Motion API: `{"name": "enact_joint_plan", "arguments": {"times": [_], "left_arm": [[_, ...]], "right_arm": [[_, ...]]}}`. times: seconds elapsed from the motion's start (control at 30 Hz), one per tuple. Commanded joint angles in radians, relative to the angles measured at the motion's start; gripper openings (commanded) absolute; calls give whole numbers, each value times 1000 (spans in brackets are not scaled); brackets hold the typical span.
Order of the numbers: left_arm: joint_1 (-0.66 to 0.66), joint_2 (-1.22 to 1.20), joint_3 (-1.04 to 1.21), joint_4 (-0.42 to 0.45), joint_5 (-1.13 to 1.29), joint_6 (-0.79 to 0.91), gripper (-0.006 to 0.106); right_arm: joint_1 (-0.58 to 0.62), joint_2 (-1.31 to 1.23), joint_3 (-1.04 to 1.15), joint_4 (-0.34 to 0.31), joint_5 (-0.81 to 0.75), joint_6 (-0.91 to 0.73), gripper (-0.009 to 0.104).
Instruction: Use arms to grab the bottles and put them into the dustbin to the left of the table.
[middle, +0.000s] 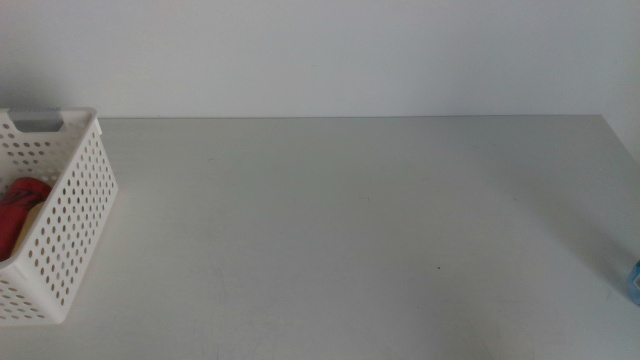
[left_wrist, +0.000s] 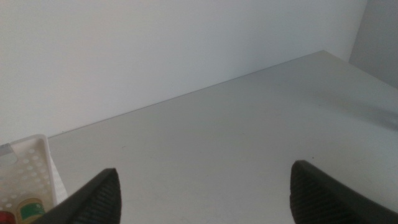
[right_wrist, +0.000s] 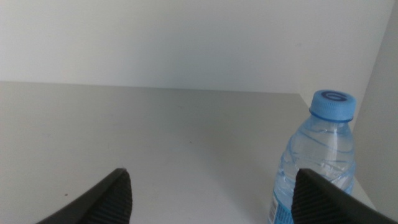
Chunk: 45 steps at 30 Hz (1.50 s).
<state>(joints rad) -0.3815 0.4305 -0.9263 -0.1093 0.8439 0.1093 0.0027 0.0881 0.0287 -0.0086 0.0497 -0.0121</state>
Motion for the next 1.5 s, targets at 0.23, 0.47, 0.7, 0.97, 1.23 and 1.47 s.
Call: {"name": "enact_joint_plan", "arguments": {"times": [0.23,0.47,0.7,0.97,1.23,1.47], "left_arm": [[-6,12,-21,-16,-71,-15,92],[-6,12,-21,-16,-71,-15,92],[-6,12,-21,-16,-71,-15,92],[-6,12,-21,-16,-71,-15,92],[-6,12,-21,-15,-71,-15,92],[-6,12,-21,-14,-71,-15,92]], "right_arm": [[-7,336,-9,-15,-384,-32,66],[-7,598,-10,-15,-584,-32,66],[-7,723,-10,-15,-650,-32,66],[-53,736,-10,-15,-661,22,66],[-202,736,-10,-12,-666,237,66],[-219,743,-10,-15,-666,270,66]]}}
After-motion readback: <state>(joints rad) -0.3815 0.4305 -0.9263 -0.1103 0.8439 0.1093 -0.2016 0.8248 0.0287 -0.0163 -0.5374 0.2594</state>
